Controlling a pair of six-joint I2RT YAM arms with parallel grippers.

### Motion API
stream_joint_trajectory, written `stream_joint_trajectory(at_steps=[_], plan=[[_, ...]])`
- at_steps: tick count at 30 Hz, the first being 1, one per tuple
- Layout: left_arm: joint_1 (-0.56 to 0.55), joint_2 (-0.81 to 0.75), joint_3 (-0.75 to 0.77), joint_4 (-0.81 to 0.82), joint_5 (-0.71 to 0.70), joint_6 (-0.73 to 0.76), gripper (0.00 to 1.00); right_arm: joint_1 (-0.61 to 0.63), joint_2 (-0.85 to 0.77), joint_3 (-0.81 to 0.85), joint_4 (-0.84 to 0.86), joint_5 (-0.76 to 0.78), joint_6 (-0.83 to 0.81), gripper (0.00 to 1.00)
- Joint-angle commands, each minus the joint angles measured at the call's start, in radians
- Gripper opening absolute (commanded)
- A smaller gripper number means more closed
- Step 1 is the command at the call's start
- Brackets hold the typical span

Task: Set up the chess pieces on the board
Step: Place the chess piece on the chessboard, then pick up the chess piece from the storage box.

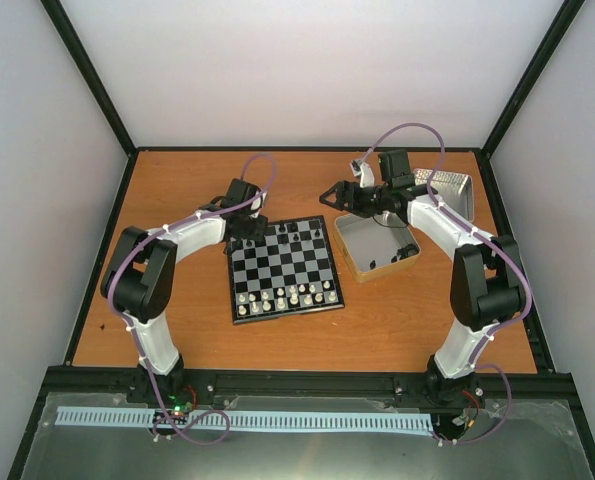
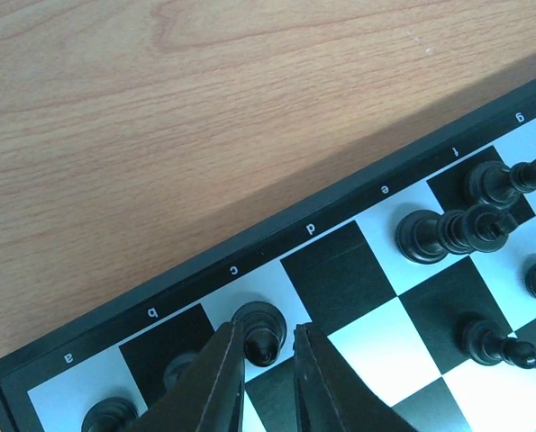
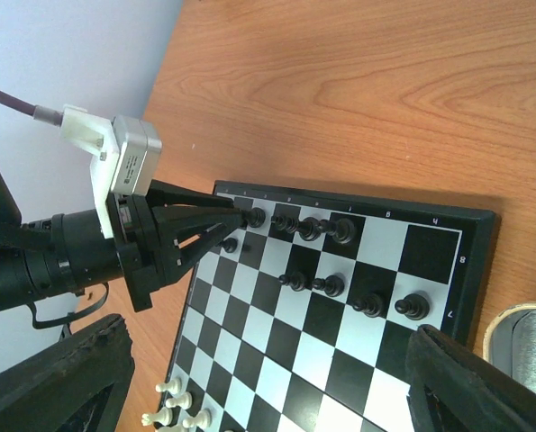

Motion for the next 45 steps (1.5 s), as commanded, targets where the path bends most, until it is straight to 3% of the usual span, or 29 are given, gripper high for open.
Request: stream_joint_trajectory(at_steps=[1, 7, 15, 24, 34, 45], plan=[[-0.003, 0.004, 0.05, -0.027, 0.011, 0.016, 0.19, -0.007, 0.002, 0.001, -0.002, 0.01, -0.003, 0.82], [-0.002, -0.052, 0.101, -0.059, 0.01, 0.013, 0.27, -0.007, -0.008, 0.013, -0.045, 0.08, -0.004, 0.82], [-0.002, -0.2, 0.142, -0.057, 0.0, 0.006, 0.44, -0.007, -0.06, 0.038, -0.368, 0.574, -0.006, 0.81], [0.057, -0.374, 0.031, 0.036, 0.035, -0.066, 0.51, -0.007, -0.124, -0.049, -0.568, 0.825, 0.007, 0.81], [0.218, -0.545, -0.198, 0.144, 0.005, -0.242, 0.55, -0.02, -0.044, -0.073, -0.625, 0.772, -0.054, 0.72], [0.224, -0.48, -0.2, 0.181, 0.026, -0.264, 0.55, -0.025, 0.064, -0.046, -0.663, 0.729, -0.148, 0.63]])
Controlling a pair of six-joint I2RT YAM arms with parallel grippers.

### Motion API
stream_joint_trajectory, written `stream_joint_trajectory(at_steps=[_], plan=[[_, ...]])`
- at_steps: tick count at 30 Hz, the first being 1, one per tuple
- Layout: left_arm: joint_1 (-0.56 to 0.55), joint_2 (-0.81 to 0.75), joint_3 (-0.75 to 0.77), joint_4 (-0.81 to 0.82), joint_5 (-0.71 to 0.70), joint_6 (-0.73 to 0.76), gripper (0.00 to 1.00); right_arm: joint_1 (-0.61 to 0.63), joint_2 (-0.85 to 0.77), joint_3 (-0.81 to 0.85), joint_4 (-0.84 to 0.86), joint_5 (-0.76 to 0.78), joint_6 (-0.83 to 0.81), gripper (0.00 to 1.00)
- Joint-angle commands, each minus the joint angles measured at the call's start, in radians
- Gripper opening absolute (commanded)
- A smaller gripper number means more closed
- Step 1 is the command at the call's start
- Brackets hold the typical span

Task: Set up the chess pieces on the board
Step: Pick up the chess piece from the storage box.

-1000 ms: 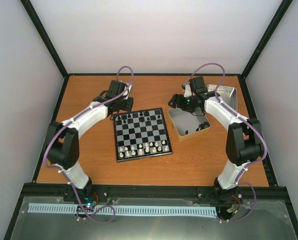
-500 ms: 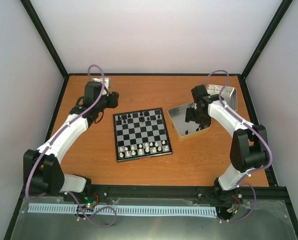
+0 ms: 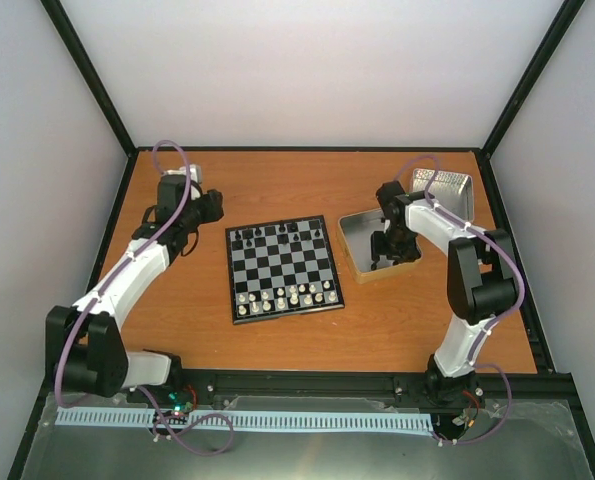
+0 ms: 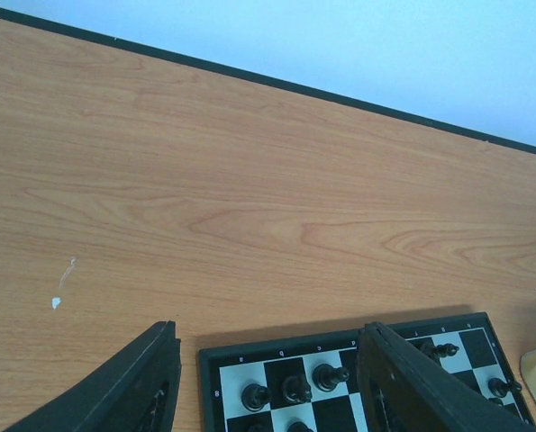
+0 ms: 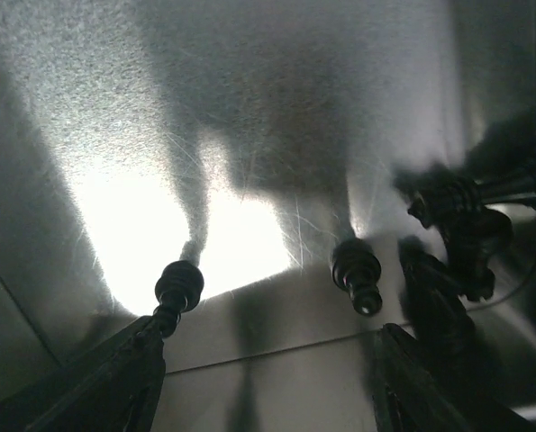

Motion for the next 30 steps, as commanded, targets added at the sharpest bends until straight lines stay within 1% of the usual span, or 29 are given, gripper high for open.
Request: stream_joint_trajectory(at_steps=[1, 8, 13, 15, 23, 26, 27, 30], plan=[[0.002, 0.047, 0.032, 0.052, 0.009, -0.016, 0.56, -0.008, 0.037, 0.016, -0.037, 0.01, -0.036, 0.63], [0.003, 0.112, 0.076, 0.073, 0.007, -0.001, 0.55, -0.024, 0.075, 0.094, -0.026, 0.192, 0.052, 0.61], [0.005, 0.141, 0.102, 0.081, -0.009, 0.019, 0.55, -0.025, 0.092, 0.137, -0.06, 0.347, 0.076, 0.62], [0.006, 0.149, 0.103, 0.087, -0.014, 0.021, 0.55, -0.024, 0.104, 0.136, -0.07, 0.372, 0.081, 0.63], [0.01, 0.165, 0.104, 0.097, -0.012, 0.023, 0.56, -0.024, 0.155, 0.125, -0.032, 0.249, 0.1, 0.66], [0.011, 0.162, 0.106, 0.095, -0.013, 0.028, 0.56, -0.058, 0.165, 0.121, -0.032, 0.195, 0.09, 0.67], [0.011, 0.161, 0.106, 0.094, -0.013, 0.028, 0.56, -0.064, 0.167, 0.116, -0.034, 0.161, 0.086, 0.67], [0.011, 0.16, 0.108, 0.09, -0.012, 0.031, 0.56, -0.084, 0.155, 0.093, -0.05, -0.033, 0.074, 0.67]])
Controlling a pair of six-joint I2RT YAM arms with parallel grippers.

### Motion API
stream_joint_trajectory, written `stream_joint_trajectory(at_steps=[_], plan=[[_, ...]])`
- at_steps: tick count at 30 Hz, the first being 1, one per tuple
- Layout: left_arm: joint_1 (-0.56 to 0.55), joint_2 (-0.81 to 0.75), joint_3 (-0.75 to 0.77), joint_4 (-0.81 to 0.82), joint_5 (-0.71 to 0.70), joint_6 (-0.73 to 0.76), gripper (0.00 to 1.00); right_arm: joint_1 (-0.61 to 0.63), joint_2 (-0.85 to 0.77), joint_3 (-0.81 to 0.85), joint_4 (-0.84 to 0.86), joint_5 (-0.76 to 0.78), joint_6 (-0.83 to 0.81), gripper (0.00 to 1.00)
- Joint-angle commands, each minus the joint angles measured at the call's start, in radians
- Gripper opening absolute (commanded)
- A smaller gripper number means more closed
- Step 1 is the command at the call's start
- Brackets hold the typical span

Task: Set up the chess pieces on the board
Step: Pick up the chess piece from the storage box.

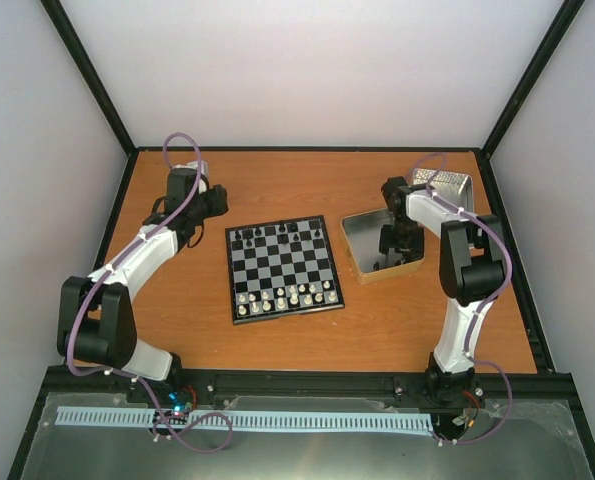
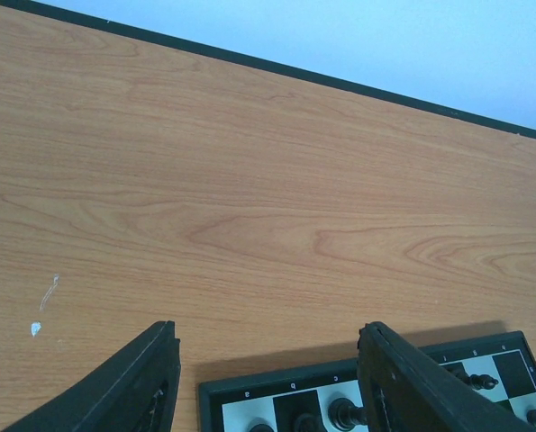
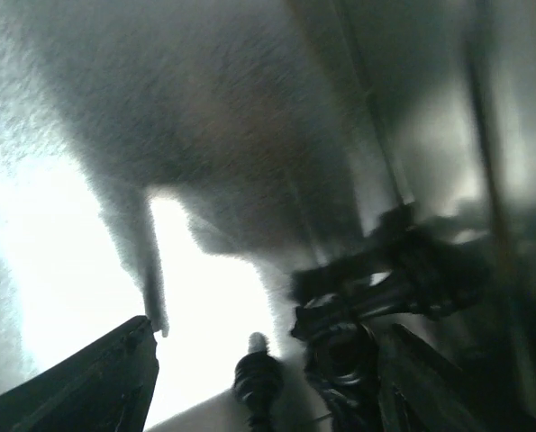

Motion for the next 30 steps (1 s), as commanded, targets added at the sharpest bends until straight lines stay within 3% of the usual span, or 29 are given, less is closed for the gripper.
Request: stream_joint_trajectory(at_steps=[1, 5, 23, 27, 30], plan=[[0.005, -0.005, 0.047, 0.027, -0.012, 0.024, 0.56, -0.033, -0.018, -0.036, -0.017, -0.262, -0.005, 0.67], [0.005, -0.005, 0.048, 0.025, -0.012, 0.023, 0.56, -0.034, -0.041, -0.042, -0.02, -0.367, -0.025, 0.67], [0.005, 0.0, 0.038, 0.029, 0.004, 0.017, 0.56, 0.092, -0.04, 0.007, -0.075, -0.204, -0.075, 0.72], [0.005, -0.002, 0.031, 0.031, 0.004, 0.018, 0.56, 0.095, -0.03, -0.013, -0.061, -0.194, -0.086, 0.67], [0.005, -0.004, 0.03, 0.033, 0.01, 0.022, 0.56, 0.097, -0.004, -0.011, -0.07, -0.188, -0.107, 0.52]])
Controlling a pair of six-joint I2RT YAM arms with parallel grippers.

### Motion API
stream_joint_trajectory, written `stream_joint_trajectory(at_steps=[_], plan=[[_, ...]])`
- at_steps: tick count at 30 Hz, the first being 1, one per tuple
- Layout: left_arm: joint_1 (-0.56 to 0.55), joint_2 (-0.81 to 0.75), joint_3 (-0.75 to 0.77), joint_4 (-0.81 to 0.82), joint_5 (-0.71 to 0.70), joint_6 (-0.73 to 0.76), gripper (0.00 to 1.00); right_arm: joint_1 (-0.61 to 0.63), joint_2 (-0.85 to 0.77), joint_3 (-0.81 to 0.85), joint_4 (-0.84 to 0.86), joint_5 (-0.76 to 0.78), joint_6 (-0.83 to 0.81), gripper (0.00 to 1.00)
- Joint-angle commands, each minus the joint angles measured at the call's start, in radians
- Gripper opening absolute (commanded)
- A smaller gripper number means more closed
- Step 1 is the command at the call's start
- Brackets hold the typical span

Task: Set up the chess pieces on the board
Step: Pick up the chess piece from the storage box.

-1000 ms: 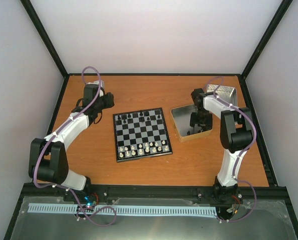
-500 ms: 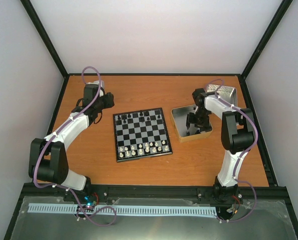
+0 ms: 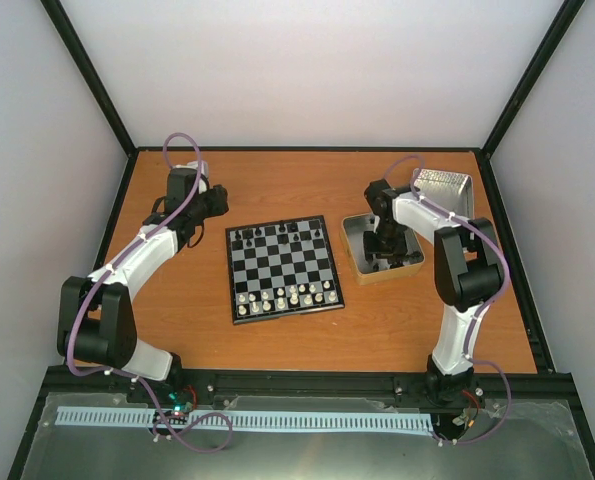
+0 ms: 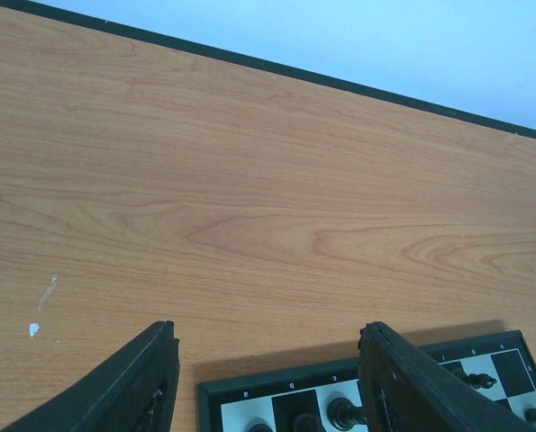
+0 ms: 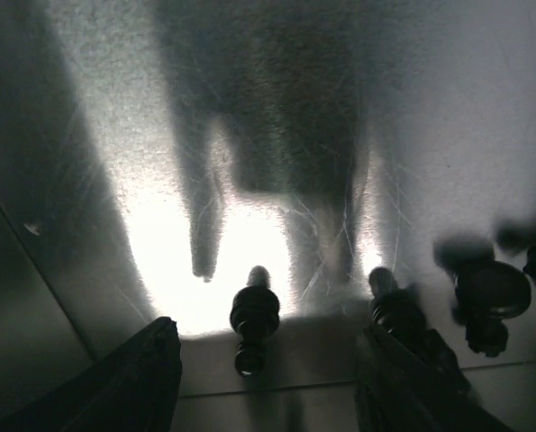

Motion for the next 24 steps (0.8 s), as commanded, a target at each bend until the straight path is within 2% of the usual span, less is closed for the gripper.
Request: stream_joint_trajectory(at_steps=[1, 10, 24], plan=[[0.005, -0.004, 0.031, 0.033, 0.012, 0.02, 0.56, -0.004, 0.042, -0.008, -0.02, 0.028, -0.039, 0.48], [0.004, -0.007, 0.029, 0.035, 0.025, 0.02, 0.56, -0.003, 0.045, -0.002, 0.008, 0.004, -0.04, 0.22], [0.005, -0.02, 0.02, 0.036, 0.038, 0.019, 0.56, -0.011, 0.033, 0.008, 0.186, 0.038, 0.053, 0.04]])
